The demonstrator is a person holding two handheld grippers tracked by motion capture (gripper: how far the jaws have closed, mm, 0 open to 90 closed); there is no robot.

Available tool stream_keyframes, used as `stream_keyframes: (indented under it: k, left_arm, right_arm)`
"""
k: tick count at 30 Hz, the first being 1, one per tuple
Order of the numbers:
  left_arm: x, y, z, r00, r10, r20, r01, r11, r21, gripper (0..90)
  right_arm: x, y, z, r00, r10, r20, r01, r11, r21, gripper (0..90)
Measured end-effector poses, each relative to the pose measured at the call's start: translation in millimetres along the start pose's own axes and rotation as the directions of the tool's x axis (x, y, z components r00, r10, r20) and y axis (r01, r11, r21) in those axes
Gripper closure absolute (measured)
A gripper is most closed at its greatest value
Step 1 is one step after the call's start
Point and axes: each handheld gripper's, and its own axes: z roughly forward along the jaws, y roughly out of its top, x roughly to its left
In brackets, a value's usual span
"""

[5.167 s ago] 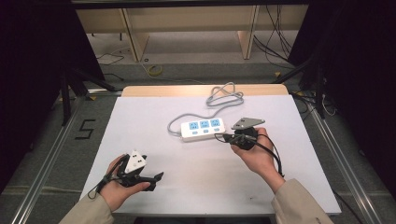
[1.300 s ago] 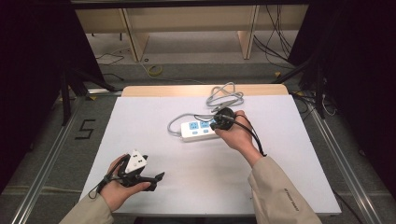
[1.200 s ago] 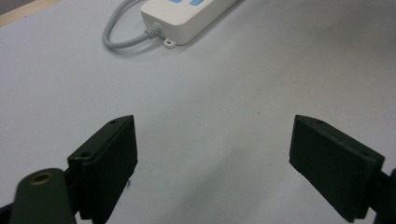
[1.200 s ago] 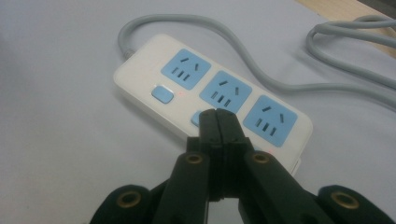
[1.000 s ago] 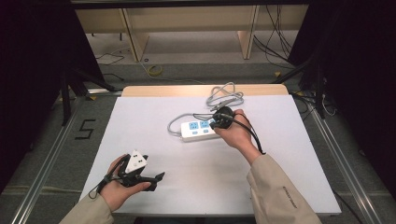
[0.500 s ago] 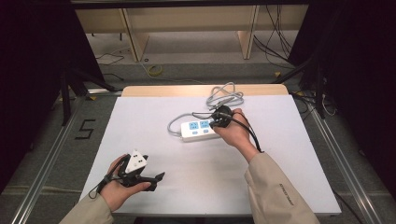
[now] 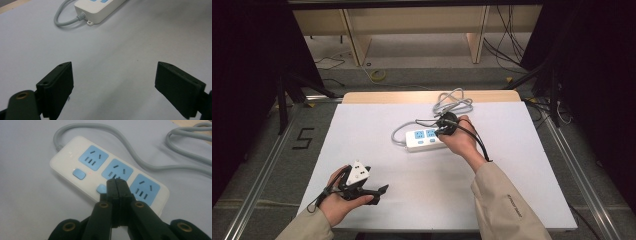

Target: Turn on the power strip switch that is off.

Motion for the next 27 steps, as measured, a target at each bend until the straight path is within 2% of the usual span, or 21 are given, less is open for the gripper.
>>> stream_keyframes:
  k: [27]
  left_arm:
    - [-0.3, 0.0, 0.3, 1.0, 0.0, 0.004, 0.0, 1.0, -0.001, 14.8]
  right_arm:
    - [7.2, 6.1, 23.4, 0.9999, -0.007, -0.007, 0.008, 0.998, 0.058, 90.0]
